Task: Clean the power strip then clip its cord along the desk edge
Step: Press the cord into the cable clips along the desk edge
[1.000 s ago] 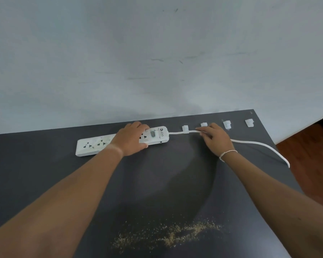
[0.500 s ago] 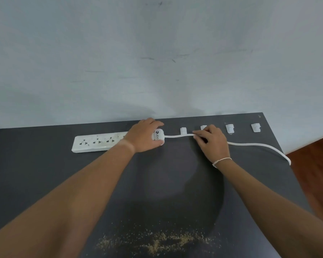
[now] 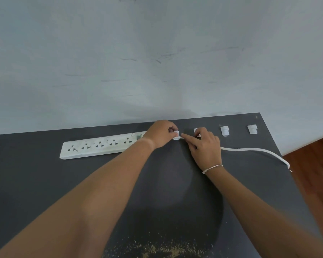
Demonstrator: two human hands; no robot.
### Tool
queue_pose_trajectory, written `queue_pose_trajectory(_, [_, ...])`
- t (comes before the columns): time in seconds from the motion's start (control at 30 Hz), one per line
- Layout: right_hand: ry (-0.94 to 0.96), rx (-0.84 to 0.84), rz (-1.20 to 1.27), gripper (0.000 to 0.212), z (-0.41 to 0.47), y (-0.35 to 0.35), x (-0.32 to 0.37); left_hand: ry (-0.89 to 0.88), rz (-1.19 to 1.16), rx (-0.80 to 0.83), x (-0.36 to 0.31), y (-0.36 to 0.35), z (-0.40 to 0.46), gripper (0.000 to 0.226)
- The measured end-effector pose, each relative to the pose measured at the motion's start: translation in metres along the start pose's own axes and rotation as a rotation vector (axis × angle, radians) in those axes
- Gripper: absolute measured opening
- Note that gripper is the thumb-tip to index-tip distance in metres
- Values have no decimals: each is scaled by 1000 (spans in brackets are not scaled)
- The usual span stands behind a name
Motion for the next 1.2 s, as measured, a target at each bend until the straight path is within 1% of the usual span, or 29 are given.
queue_pose_trajectory(0.07, [34, 0, -9, 27, 0, -2, 2, -16, 18, 29, -2, 0, 3, 19])
queue_pose_trajectory(0.13, [34, -9, -21, 28, -1, -2, 2, -54, 83, 53, -6, -1, 3, 19])
queue_pose_trajectory(0.27, [-9, -23, -63, 31, -1, 0, -2, -92, 176, 23, -9, -2, -1, 21])
queue_pose_trajectory(0.4, [-17, -9, -82, 32, -2, -1, -4, -98, 203, 11, -11, -2, -1, 24])
queue_pose_trajectory(0.57, [-8, 10, -104, 32, -1, -2, -2, -94, 226, 36, -11, -3, 4, 28])
queue_pose_trajectory(0.83, [7, 34, -168, 29, 6, -8, -1, -73, 185, 48, -7, -3, 12, 31])
queue_pose_trajectory(1.0, [-6, 62, -174, 31, 6, -10, -1, -101, 98, 16, -4, 1, 5, 16])
queue_pose_trajectory(1.1, [-11, 44, -168, 28, 7, -7, -1, -106, 97, 12, -5, 1, 4, 15])
queue_pose_trajectory(1.2, [-11, 18, -125, 33, 3, -2, -5, -110, 112, 6, -7, 2, 2, 15])
Point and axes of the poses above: each hand's wrist, its own z-axis towards the middle knuckle, its own y-axis out of the back of the hand, x = y × z, the point moved 8 cm from there along z, towards the middle knuckle, and after that the axes turned 1 degree about z, right-handed, at the moved point
